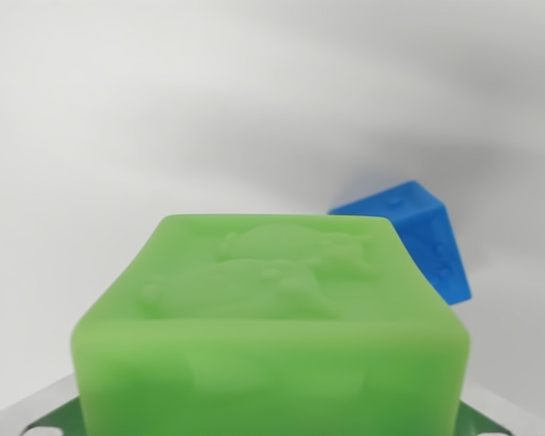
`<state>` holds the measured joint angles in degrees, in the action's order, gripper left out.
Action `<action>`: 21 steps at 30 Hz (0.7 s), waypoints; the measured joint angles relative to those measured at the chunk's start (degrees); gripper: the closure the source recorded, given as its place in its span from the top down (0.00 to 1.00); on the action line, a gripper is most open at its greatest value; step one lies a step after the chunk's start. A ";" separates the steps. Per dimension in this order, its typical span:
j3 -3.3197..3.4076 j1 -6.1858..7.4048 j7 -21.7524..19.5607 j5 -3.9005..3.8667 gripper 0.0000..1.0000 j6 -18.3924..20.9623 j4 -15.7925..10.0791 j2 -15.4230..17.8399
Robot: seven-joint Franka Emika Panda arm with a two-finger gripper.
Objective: Stack cube
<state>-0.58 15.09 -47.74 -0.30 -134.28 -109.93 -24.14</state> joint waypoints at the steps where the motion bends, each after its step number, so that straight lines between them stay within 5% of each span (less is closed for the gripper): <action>1: 0.00 -0.16 0.71 0.00 0.00 0.06 -0.13 0.20; 21: 0.00 -3.18 14.09 0.00 0.00 1.36 -2.52 3.82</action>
<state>-0.57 11.91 -33.65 -0.30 -132.92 -112.44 -20.32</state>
